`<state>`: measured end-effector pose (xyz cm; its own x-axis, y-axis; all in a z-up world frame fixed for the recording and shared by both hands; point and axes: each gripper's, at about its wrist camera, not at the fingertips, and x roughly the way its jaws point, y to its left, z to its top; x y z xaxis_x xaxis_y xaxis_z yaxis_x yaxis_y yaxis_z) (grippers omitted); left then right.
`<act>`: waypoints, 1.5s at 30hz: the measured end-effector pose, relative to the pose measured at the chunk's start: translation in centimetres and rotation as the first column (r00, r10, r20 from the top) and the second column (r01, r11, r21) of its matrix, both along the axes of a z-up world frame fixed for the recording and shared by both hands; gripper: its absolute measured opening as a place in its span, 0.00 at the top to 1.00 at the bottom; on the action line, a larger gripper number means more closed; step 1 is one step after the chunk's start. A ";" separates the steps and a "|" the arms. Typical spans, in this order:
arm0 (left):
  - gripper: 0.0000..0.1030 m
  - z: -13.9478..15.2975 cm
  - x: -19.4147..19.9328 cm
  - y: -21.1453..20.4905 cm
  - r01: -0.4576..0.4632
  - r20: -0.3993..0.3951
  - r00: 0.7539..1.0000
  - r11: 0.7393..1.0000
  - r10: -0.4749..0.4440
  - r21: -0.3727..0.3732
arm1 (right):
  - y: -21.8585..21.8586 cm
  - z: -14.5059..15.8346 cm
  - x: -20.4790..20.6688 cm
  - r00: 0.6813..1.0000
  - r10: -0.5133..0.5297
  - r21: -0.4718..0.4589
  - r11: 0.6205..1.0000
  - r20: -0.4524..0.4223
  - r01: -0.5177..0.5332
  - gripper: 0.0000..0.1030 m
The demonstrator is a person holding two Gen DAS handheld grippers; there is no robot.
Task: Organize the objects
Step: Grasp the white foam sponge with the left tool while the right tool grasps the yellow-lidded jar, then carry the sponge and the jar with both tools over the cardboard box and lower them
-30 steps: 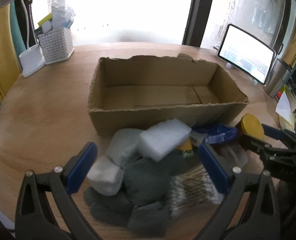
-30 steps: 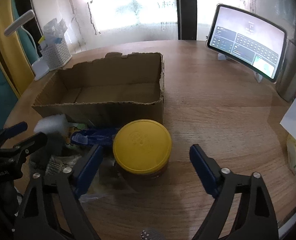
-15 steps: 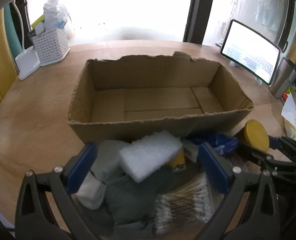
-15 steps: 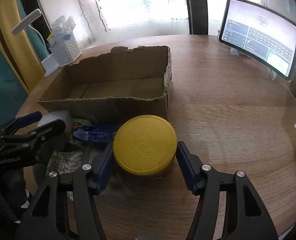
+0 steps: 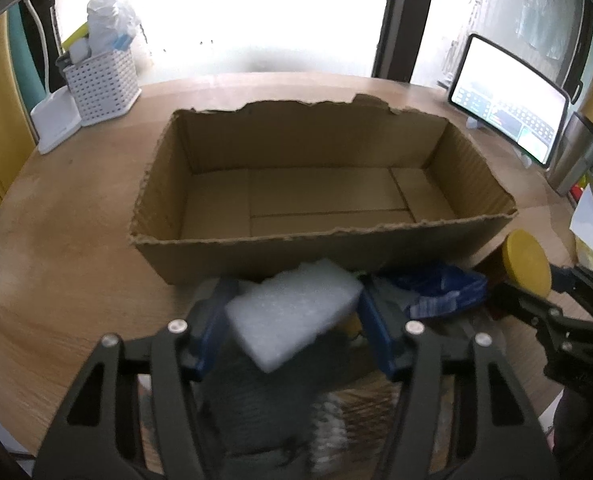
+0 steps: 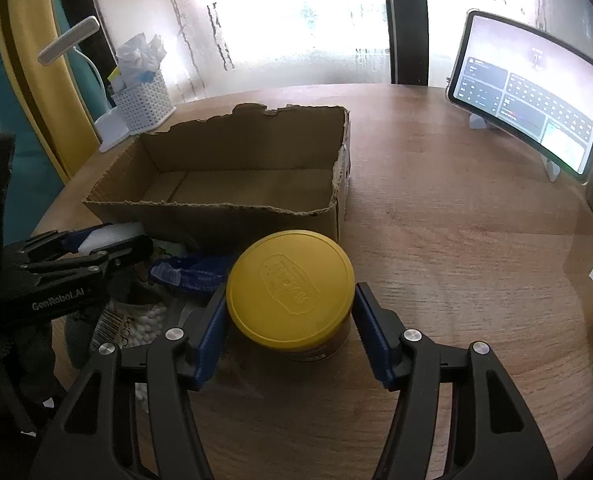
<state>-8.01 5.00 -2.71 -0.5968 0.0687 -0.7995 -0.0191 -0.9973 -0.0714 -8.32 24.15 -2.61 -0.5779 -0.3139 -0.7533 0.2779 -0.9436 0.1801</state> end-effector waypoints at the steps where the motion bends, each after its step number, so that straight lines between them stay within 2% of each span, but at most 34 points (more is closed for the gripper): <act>1: 0.41 0.1 0.1 -0.1 0.006 -0.001 1.000 1.000 -0.006 0.005 | 0.0 0.0 0.0 1.000 -0.003 0.000 1.000 0.001 0.003 0.39; 17: 0.42 3.1 2.1 0.0 0.055 -0.071 0.996 0.997 -0.051 0.052 | 0.7 2.5 1.1 0.997 -0.049 0.016 0.999 -0.052 0.050 0.39; 26: 0.42 5.0 2.6 -0.2 0.067 -0.113 0.992 0.996 -0.060 0.059 | 0.4 4.2 1.4 0.995 -0.043 0.022 0.999 -0.090 0.045 0.39; 45: 0.42 7.8 0.5 0.0 0.098 -0.171 0.982 0.992 -0.084 0.076 | -0.2 8.0 -0.3 0.989 -0.010 0.029 0.999 -0.147 0.015 0.39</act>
